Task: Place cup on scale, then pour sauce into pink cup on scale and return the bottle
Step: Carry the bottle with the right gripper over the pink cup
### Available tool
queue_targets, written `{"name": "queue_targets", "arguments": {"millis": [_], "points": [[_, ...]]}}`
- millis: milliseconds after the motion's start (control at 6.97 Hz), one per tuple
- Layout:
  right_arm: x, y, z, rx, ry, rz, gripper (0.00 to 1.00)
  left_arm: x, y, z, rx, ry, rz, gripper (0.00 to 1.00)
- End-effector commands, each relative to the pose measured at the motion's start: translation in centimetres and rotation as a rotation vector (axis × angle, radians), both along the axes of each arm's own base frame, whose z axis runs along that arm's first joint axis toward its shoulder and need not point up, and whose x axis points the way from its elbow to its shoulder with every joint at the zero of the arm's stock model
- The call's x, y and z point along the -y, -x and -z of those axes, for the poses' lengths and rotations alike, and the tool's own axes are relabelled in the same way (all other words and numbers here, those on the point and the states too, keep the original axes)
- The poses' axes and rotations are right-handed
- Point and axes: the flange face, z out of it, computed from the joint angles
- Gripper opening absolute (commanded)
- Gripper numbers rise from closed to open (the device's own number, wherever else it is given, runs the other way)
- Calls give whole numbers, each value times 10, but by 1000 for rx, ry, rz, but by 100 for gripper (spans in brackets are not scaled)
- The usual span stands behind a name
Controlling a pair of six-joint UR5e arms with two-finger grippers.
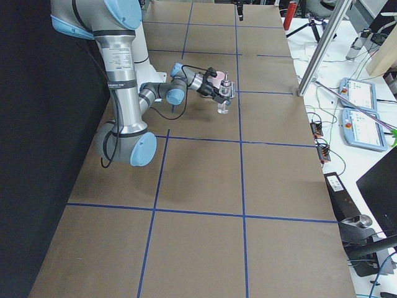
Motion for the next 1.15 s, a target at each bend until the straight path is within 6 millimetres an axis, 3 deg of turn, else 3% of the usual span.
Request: {"name": "queue_targets", "arguments": {"millis": [0,143,287,430,717,1004], "points": [[0,39,36,-98,32,23,0,-1,0,0,-3,2,-3,50],[-5,59,40,-230,66,42,0,-1,1,1,-3,0,-2,50],[-1,69,68,-370,63,83,0,-2,2,2,-6,-4,-2,50],[0,69,73,-448,56,114,0,-2,3,2,-6,-4,0,50],[3,86,45,-571,54,90,0,-2,3,3,-6,-4,0,50],[-15,100,38,-711,8,90,0,-2,3,2,-5,-2,0,50]]}}
